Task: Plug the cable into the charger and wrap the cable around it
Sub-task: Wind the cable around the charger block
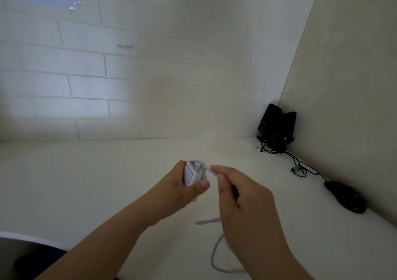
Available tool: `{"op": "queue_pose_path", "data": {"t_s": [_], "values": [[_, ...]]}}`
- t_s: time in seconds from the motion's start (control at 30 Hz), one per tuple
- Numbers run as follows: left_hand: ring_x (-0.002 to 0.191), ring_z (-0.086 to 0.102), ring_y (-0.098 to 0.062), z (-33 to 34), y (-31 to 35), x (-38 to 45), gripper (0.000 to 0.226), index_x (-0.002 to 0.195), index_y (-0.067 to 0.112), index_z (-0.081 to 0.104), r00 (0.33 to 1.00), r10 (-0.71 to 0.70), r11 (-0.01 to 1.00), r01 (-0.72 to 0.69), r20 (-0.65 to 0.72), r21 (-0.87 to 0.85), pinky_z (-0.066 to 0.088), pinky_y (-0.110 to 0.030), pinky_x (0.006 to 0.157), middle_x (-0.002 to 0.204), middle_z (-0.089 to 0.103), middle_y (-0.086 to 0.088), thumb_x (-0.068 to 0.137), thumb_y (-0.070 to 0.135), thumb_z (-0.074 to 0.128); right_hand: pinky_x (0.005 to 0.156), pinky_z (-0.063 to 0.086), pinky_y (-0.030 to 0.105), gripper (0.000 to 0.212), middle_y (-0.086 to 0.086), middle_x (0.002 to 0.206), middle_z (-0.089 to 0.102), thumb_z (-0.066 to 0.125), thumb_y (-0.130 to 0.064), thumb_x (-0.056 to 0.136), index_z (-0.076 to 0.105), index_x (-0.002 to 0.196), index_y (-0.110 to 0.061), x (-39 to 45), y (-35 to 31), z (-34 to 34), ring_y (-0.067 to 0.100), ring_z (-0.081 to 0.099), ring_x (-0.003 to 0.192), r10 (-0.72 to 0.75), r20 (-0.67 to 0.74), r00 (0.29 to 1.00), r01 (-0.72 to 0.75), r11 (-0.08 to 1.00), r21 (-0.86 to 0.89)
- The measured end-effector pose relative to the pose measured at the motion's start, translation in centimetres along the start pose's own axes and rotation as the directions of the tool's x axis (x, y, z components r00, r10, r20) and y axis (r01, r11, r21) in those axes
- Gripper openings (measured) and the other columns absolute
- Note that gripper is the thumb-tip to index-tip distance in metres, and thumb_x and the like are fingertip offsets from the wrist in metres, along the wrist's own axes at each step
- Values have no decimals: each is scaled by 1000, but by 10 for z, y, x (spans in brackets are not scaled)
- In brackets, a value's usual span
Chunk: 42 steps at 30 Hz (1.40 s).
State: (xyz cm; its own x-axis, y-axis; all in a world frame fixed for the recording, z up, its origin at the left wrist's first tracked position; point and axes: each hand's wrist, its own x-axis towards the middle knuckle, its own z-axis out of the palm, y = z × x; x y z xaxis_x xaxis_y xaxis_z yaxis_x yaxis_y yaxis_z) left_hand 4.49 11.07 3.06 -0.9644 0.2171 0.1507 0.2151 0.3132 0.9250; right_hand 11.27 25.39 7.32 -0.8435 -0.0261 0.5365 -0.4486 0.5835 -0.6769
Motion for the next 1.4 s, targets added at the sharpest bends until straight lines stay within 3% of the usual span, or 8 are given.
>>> {"op": "queue_pose_path", "data": {"t_s": [0.17, 0.67, 0.83, 1.0, 1.1, 1.23, 1.3, 1.4], "values": [[66, 52, 6, 1, 1, -3, 34, 92, 29, 42, 987, 143, 975, -128, -71, 183, 40, -11, 60, 81, 53, 15, 73, 41, 67, 58, 41, -5, 27, -23, 62, 58, 49, -17, 98, 72, 97, -30, 16, -12, -14, -17, 56, 60, 90, 51, 995, -95, 990, 104], [57, 43, -15, 3, 1, -10, 56, 85, 21, 46, 999, 34, 975, -33, 1, -220, 42, -25, 58, 72, 46, -6, 61, 71, 46, 53, 40, -4, 30, -42, 48, 54, 50, -18, 98, 66, 121, -28, -11, 1, 3, -16, 57, 53, 17, 213, 977, -38, 995, 91], [55, 39, -16, 3, 8, -14, 68, 76, 14, 46, 979, 22, 905, 68, 205, -420, 42, -25, 54, 66, 43, -6, 56, 78, 53, 55, 39, -6, 33, -30, 43, 51, 44, -25, 100, 59, 130, -30, -13, 4, 5, -17, 54, 49, -125, 237, 963, 131, 991, -10], [46, 51, -11, 2, 23, -15, 39, 70, 12, 53, 975, -72, 788, 185, 211, -587, 48, -22, 47, 58, 54, -2, 67, 49, 66, 78, 52, 26, 59, -3, 101, 71, -3, -58, 71, -22, 127, -63, -32, 13, 20, 11, 67, 85, -55, 365, 929, 123, 978, -167], [38, 47, -11, -3, 28, -8, 34, 77, 11, 51, 978, -166, 743, 210, 129, -635, 46, -21, 38, 63, 48, -5, 56, 32, 67, 89, 45, 19, 58, -8, 117, 66, -8, -59, 62, -36, 112, -59, -37, 10, 20, 10, 62, 103, 58, 472, 880, 52, 975, -216], [45, 55, -17, -11, 31, -5, 38, 82, 8, 52, 974, -219, 676, 199, 65, -710, 54, -28, 45, 64, 57, -8, 61, 36, 65, 82, 46, 17, 66, -21, 75, 58, 3, -64, 66, 8, 131, -74, -39, 29, 19, 8, 61, 89, 53, 494, 868, 14, 991, -130], [57, 68, -26, -17, 36, -5, 51, 93, 0, 53, 972, -221, 626, 208, 85, -752, 61, -36, 55, 68, 69, -15, 64, 42, 59, 72, 50, 20, 27, -17, 57, 58, 25, -61, 85, 46, 98, -72, -33, 42, 21, 3, 58, 63, 9, 515, 857, -1, 1000, -17], [66, 71, -27, -18, 43, -4, 61, 109, -4, 45, 964, -183, 627, 266, 194, -732, 59, -35, 62, 77, 71, -20, 81, 50, 38, 56, 43, 9, 34, -13, 48, 58, 41, -28, 102, 54, 83, -54, -19, 50, 18, 1, 53, 47, -34, 529, 848, 5, 998, 56]]}}
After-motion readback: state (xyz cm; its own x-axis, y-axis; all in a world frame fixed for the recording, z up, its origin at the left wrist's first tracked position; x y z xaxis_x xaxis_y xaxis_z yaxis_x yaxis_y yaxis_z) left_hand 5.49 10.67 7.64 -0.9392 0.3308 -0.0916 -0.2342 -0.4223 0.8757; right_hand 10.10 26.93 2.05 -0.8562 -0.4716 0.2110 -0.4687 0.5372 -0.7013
